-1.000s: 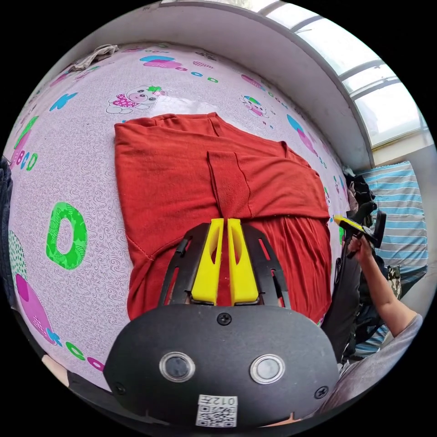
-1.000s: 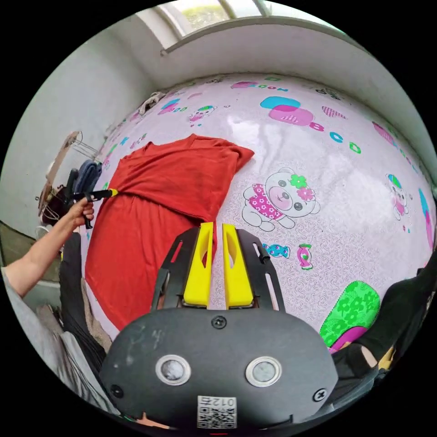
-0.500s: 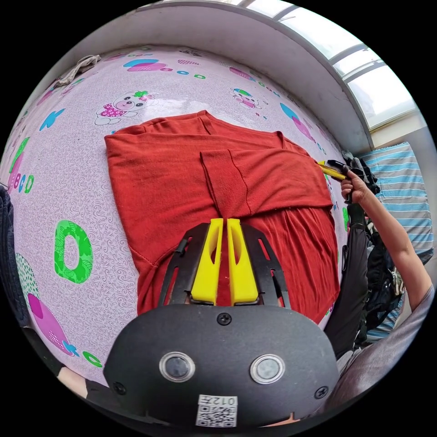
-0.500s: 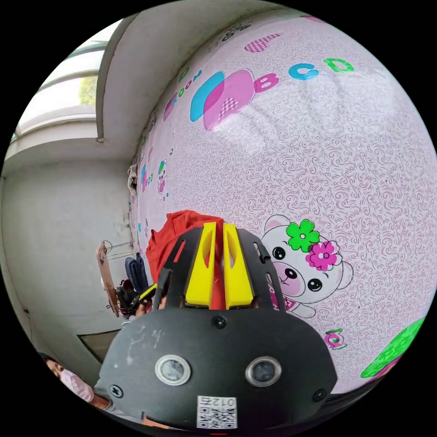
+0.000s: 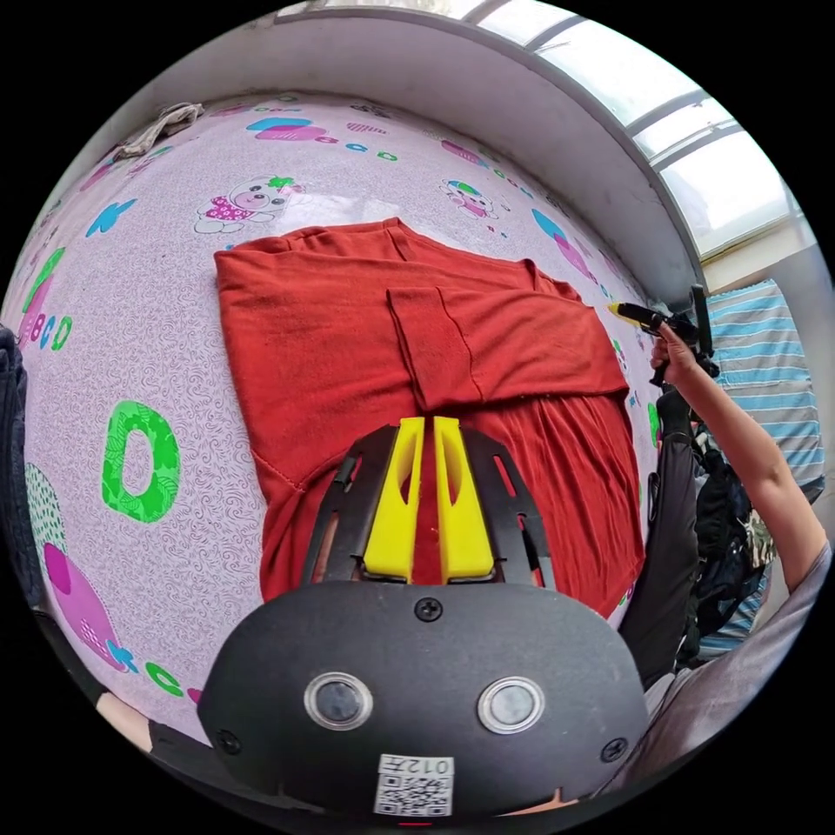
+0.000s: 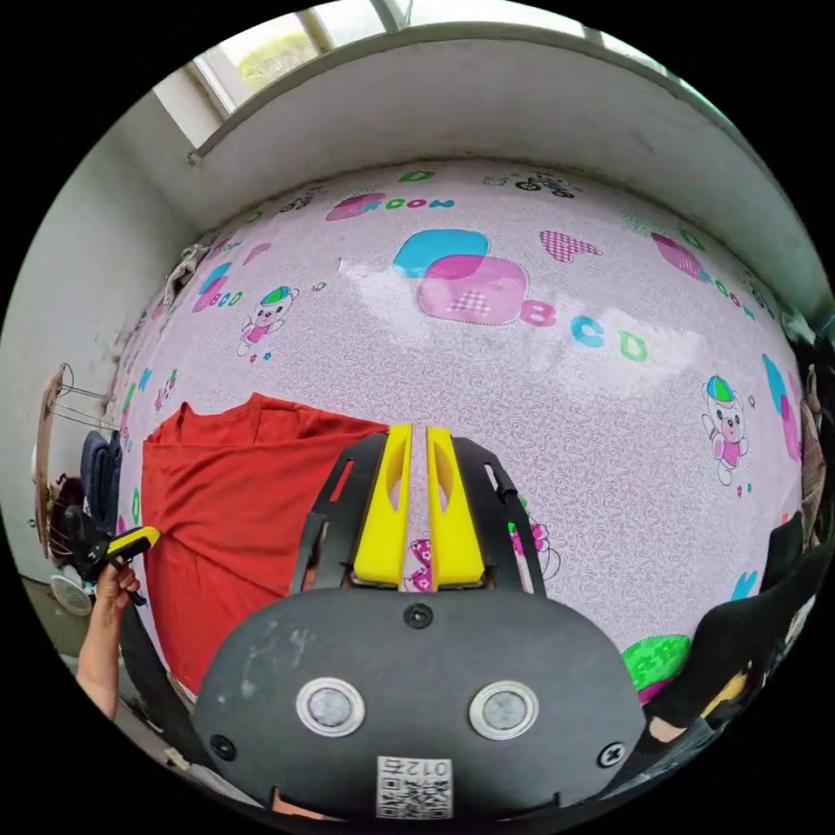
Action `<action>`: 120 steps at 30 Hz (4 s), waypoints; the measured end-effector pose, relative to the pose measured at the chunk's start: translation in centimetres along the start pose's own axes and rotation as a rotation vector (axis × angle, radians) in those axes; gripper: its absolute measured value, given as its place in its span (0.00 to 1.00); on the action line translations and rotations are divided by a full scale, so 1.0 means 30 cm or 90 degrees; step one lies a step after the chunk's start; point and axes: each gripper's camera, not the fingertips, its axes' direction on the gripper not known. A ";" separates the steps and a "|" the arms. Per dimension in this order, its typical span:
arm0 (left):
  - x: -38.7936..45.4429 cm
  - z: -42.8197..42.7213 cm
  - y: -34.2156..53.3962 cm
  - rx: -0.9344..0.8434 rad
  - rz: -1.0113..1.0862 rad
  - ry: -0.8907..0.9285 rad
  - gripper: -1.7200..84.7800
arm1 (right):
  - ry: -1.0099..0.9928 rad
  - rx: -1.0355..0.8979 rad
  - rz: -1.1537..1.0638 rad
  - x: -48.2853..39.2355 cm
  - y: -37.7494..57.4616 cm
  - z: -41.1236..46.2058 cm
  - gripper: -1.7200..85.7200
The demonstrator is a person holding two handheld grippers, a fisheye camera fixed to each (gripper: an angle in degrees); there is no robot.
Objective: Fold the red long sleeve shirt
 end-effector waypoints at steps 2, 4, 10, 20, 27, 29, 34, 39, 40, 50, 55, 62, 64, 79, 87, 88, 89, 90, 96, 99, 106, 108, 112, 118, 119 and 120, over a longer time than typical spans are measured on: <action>0.005 -0.054 0.051 0.022 -0.003 -0.007 0.03 | -0.101 -0.007 0.001 0.082 0.101 -0.023 0.03; 0.011 -0.106 0.112 0.019 -0.006 -0.007 0.04 | -0.133 -0.033 -0.035 0.119 0.211 -0.031 0.03; 0.052 -0.261 0.372 -0.077 -0.006 -0.017 0.05 | -0.165 -0.195 -0.240 0.145 0.674 -0.024 0.05; 0.129 -0.326 0.697 -0.223 -0.033 -0.038 0.10 | 0.146 -0.350 -0.696 0.150 1.395 0.266 0.09; 0.099 -0.287 0.792 -0.301 -0.067 -0.044 0.14 | 0.217 -0.393 -0.780 0.346 1.580 0.543 0.11; 0.083 -0.292 0.810 -0.298 -0.083 -0.037 0.14 | 0.251 -0.396 -0.824 0.401 1.642 0.643 0.11; 0.066 -0.309 0.817 -0.291 -0.098 -0.017 0.14 | 0.252 -0.404 -0.841 0.499 1.684 0.808 0.09; 0.071 -0.294 0.815 -0.327 -0.091 -0.034 0.14 | 0.213 -0.435 -0.807 0.583 1.683 0.962 0.09; 0.071 -0.297 0.816 -0.328 -0.090 -0.036 0.13 | 0.209 -0.440 -0.797 0.600 1.683 0.999 0.09; 0.036 -0.345 0.858 -0.335 -0.106 -0.043 0.10 | 0.225 -0.437 -0.795 0.645 1.799 1.279 0.08; -0.007 -0.373 0.886 -0.338 -0.131 -0.045 0.06 | 0.211 -0.442 -0.796 0.625 1.866 1.388 0.07; -0.019 -0.402 0.934 -0.358 -0.094 -0.020 0.03 | 0.198 -0.446 -0.766 0.550 1.965 1.518 0.01; -0.036 -0.437 0.955 -0.339 -0.098 0.005 0.03 | 0.187 -0.432 -0.765 0.523 1.996 1.515 0.01; -0.182 -0.795 1.181 -0.179 -0.066 0.169 0.03 | 0.102 -0.319 -0.684 0.224 2.207 1.299 0.01; -0.185 -0.985 1.334 -0.129 -0.020 0.203 0.03 | 0.039 -0.301 -0.673 -0.010 2.380 1.098 0.01; -0.184 -1.001 1.347 -0.125 -0.017 0.206 0.03 | 0.023 -0.299 -0.667 -0.044 2.403 1.058 0.01; -0.182 -1.033 1.374 -0.115 -0.012 0.211 0.03 | 0.004 -0.299 -0.661 -0.077 2.426 1.017 0.01; -0.180 -1.064 1.402 -0.105 -0.007 0.216 0.03 | -0.007 -0.301 -0.658 -0.094 2.437 0.996 0.01; -0.169 -1.194 1.543 -0.075 0.010 0.233 0.03 | -0.117 -0.307 -0.647 -0.267 2.547 0.778 0.01; -0.190 -1.237 1.568 -0.054 0.005 0.241 0.03 | -0.138 -0.292 -0.646 -0.363 2.570 0.679 0.01; -0.272 -1.238 1.442 -0.027 0.004 0.258 0.03 | -0.150 -0.239 -0.623 -0.591 2.465 0.529 0.01; -0.297 -1.232 1.357 -0.019 0.013 0.269 0.03 | -0.145 -0.230 -0.614 -0.645 2.414 0.497 0.01; -0.334 -1.223 1.212 -0.012 0.018 0.273 0.03 | -0.139 -0.220 -0.588 -0.754 2.273 0.425 0.01; -0.420 -1.173 0.950 -0.015 0.004 0.285 0.03 | -0.153 -0.222 -0.539 -0.877 2.004 0.335 0.01; -0.444 -1.156 0.895 -0.015 -0.005 0.287 0.03 | -0.153 -0.224 -0.531 -0.902 1.937 0.327 0.01; -0.470 -1.134 0.838 -0.016 -0.015 0.292 0.03 | -0.153 -0.226 -0.528 -0.915 1.902 0.325 0.01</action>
